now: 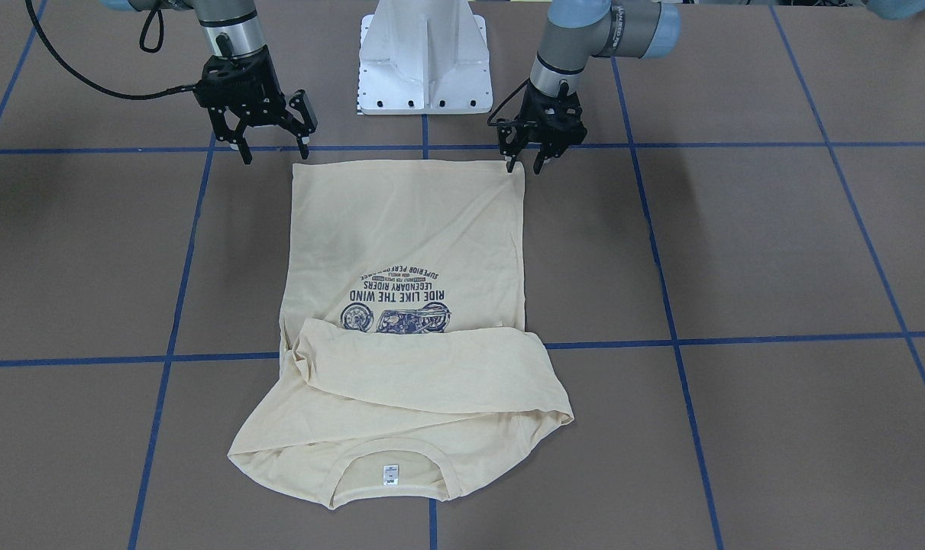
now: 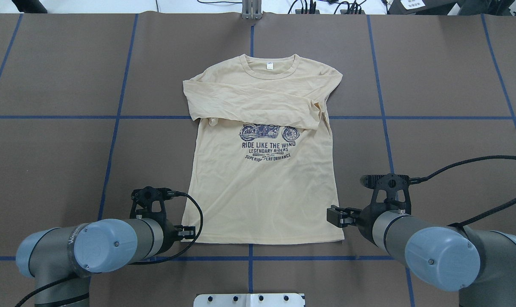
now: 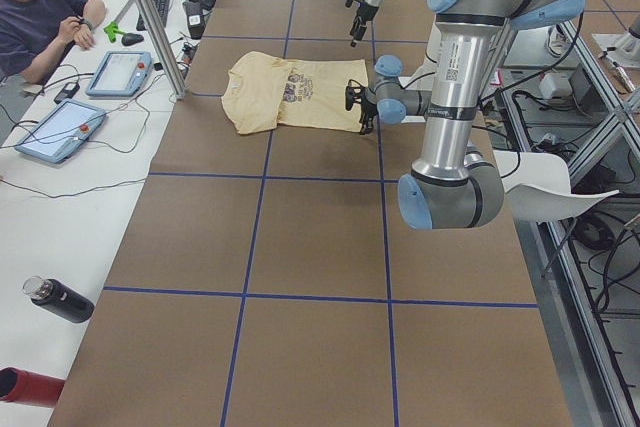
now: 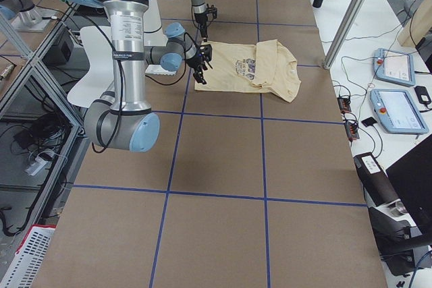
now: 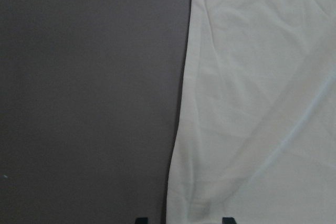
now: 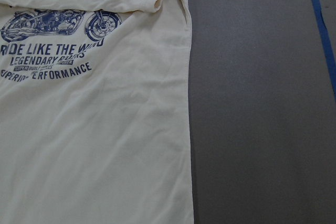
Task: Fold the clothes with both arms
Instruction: 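Lower both grippers to the hem corners nearest the robot and grasp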
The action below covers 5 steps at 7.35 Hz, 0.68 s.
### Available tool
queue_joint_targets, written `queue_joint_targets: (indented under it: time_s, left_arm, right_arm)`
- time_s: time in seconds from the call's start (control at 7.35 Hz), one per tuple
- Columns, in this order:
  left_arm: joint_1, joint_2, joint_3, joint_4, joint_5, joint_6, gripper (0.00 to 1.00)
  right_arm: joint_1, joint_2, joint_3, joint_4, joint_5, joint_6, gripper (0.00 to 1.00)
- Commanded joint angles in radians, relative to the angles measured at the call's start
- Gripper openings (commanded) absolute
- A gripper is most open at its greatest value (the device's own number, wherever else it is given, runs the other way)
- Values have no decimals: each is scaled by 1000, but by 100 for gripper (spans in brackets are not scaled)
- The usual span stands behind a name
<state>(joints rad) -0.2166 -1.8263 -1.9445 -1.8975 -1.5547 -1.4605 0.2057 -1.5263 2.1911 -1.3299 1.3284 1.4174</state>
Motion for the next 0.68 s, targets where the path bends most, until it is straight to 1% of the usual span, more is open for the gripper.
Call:
queue_joint_targets:
  time_s: [0.0,0.14,0.54]
  left_arm:
    - [2,-36,18,5,-4,2,55]
    - [5,-48,44,-5,-5,0,53]
    - [2,-48,42,-3,-5,0,50]
  right_arm:
    - [0,0,-2,2,0,0,100]
    - [0,0,-2,2,0,0,100]
    - [-2,2,-2,2,0,0,100]
